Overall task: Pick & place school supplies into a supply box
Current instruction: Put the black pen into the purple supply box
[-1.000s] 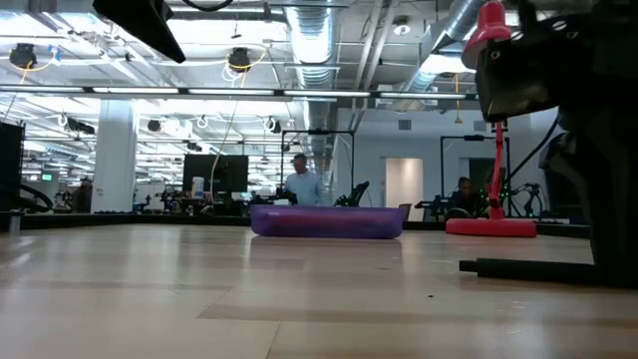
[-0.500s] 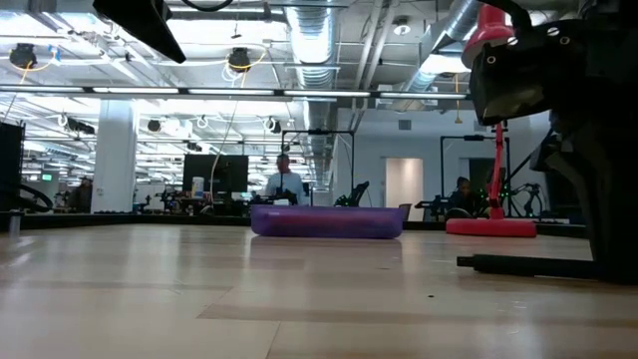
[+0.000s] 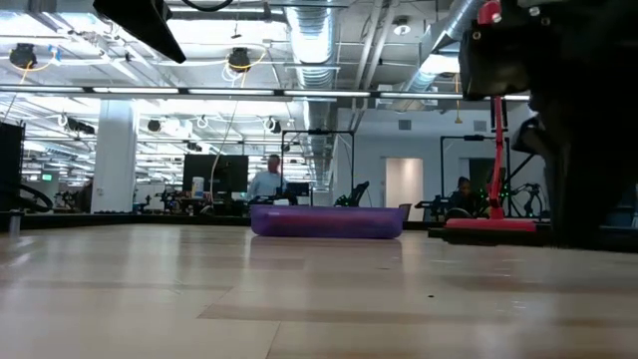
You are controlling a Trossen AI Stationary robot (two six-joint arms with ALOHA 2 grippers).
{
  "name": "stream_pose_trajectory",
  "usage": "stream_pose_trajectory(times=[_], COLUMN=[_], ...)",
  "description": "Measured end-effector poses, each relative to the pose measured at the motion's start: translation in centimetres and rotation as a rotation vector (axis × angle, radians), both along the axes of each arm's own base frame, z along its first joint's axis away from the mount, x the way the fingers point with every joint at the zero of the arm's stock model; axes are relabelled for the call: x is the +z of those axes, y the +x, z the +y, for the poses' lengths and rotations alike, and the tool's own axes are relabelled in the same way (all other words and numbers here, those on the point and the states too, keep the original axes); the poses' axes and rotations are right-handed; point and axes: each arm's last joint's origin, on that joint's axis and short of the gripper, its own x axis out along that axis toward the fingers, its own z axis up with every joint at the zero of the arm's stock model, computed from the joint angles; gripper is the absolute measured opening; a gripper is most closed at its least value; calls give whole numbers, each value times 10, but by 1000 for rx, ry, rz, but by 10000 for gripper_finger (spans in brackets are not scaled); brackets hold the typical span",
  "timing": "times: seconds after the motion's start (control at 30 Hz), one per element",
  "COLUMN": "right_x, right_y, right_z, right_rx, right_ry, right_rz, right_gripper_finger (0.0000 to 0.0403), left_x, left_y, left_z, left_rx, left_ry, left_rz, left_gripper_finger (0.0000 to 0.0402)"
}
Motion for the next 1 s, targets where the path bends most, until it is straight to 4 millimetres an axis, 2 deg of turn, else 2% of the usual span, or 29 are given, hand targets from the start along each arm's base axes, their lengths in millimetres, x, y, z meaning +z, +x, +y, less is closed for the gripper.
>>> stream_pose_trajectory(times=[0.27, 0.5, 0.63, 0.77, 0.87, 1.0], right_x=[23, 42, 43, 35, 38, 34], right_y=[7, 17, 22, 25, 30, 27], right_z=[-19, -53, -66, -57, -44, -34], right_rx=[-20, -41, -18, 70, 109, 99], right_ry=[-19, -44, 61, 151, 186, 160], right_rz=[-88, -142, -94, -71, -149, -158], right_gripper_finger=[4, 2, 0, 16, 45, 84], left_x=[0, 0, 0, 0, 0, 0], left_y=[0, 0, 0, 0, 0, 0], left_z=[0, 0, 0, 0, 0, 1], left_rx=[0, 8, 8, 9, 9, 12], left_ry=[0, 9, 9, 10, 10, 18], left_rz=[0, -3, -3, -3, -3, -3], left_gripper_finger=[83, 83, 83, 83, 83, 83])
